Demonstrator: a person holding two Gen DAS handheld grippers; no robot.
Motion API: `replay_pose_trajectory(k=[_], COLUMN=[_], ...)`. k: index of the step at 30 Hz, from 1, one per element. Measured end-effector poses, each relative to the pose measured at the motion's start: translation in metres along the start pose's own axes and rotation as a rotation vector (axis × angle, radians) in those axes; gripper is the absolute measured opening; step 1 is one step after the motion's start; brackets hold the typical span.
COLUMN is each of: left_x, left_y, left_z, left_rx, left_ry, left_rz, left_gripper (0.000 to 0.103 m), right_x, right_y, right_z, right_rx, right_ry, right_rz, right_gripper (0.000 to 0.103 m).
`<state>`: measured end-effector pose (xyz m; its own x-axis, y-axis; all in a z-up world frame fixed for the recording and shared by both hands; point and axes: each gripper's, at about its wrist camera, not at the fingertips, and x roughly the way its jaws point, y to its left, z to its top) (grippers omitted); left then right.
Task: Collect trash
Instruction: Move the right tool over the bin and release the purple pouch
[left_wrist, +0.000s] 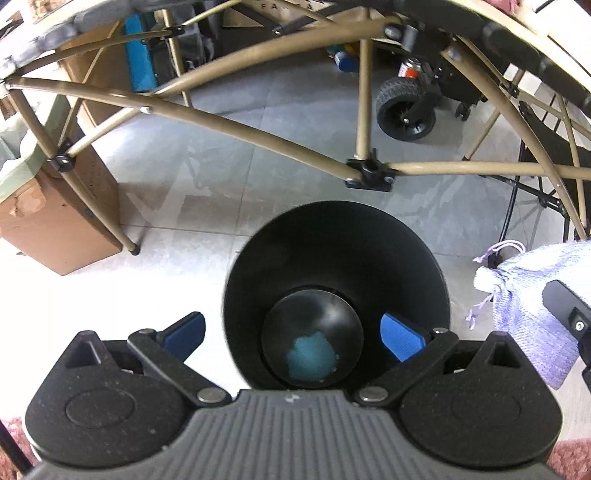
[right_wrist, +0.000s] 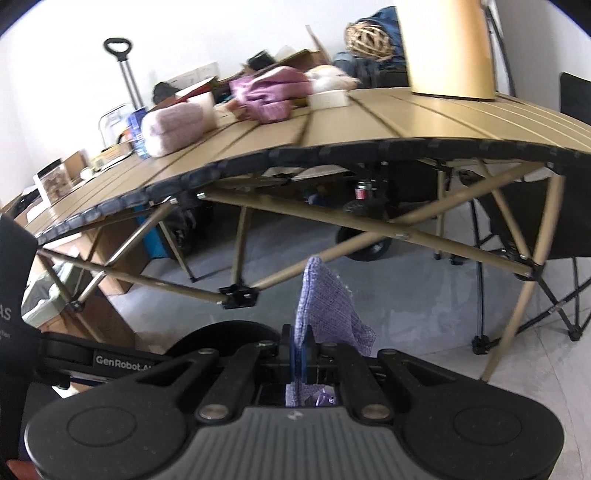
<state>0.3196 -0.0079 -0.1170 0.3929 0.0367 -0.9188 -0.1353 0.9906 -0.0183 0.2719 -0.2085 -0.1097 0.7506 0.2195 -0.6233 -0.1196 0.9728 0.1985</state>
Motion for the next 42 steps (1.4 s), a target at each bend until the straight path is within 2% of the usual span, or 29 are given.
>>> replay_pose_trajectory(k=[7, 14, 22, 34, 42], left_x=[-0.008, -0.008, -0.006, -0.008, -0.004], left_y=[0.033, 0.074, 0.120, 0.141, 0.144], left_z=[-0.003, -0.007, -0.013, -0.018, -0.019], left_rx=[-0.041, -0.093, -0.162, -0.192, -0.192], left_ry=[-0.023, -0.036, -0.025, -0.019, -0.001], left_rz=[0.018, 0.068, 0.096, 0.101, 0.101], left_gripper=[0.103, 0.103, 0.103, 0.103, 0.103], right_x=[0.015, 0.037, 0.068, 0.111, 0.124], right_y=[0.029, 0.056, 0.081, 0.095, 0.096], right_z=[0.000, -0.006, -0.016, -0.039, -0.046], right_rx=[-0.036, -0.059, -0.059, -0.014, -0.013], right_ry=[0.039, 0.097, 0.204, 0.404, 0.461], right_rz=[0.042, 0.063, 0.054, 0.002, -0.017], right_gripper=[0.003, 0.003, 0.003, 0.003, 0.003])
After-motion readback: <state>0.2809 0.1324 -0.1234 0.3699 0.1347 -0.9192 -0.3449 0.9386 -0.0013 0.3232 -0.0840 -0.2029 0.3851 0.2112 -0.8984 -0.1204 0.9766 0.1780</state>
